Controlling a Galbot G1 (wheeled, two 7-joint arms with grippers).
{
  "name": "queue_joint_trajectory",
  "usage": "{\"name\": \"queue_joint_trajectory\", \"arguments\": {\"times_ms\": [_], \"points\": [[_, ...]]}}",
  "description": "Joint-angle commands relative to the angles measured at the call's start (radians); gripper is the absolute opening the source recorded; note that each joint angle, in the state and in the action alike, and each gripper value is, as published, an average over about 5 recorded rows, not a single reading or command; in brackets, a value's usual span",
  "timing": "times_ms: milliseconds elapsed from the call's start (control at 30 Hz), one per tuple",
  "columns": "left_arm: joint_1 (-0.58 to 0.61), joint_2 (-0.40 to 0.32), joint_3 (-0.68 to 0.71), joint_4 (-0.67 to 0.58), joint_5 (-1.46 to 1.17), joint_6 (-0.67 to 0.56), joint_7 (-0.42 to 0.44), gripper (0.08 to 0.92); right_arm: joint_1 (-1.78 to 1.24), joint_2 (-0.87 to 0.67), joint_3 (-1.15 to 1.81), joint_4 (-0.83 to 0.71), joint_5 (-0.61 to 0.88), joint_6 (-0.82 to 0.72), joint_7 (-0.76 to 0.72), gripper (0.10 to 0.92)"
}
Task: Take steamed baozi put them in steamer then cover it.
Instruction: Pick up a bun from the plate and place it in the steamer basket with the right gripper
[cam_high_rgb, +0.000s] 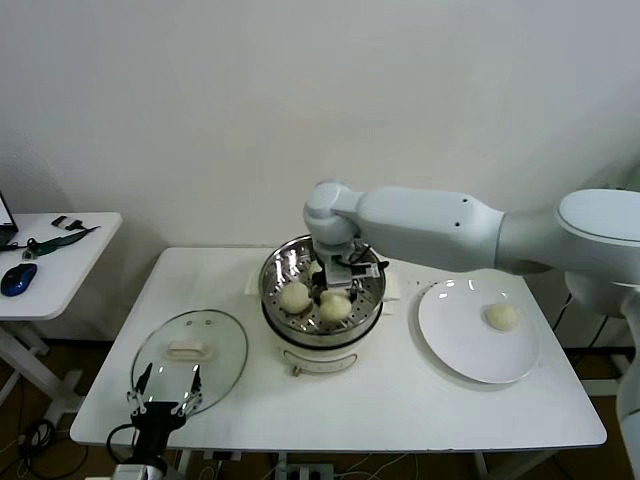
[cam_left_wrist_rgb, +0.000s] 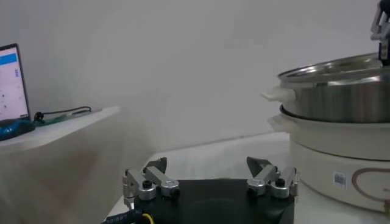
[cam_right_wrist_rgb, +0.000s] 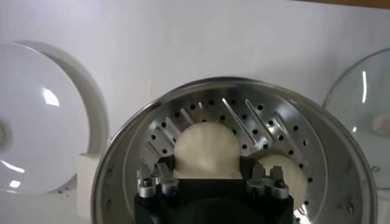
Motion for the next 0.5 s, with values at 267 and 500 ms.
{"name": "queue_joint_trajectory", "arguments": {"times_ms": [267,500], "points": [[-0.001,-0.001,0.003,0.007,0.002,-0.002,-0.001,0.823,-0.026,0.018,0.003,-0.018,-0.006,-0.015,0.033,0.791],[-0.007,-0.004,0.011,0.008,0.009,0.001,-0.002,0.823,0.026,-0.047,0.055,-0.036,0.02,-0.02,0.038,0.822]]}}
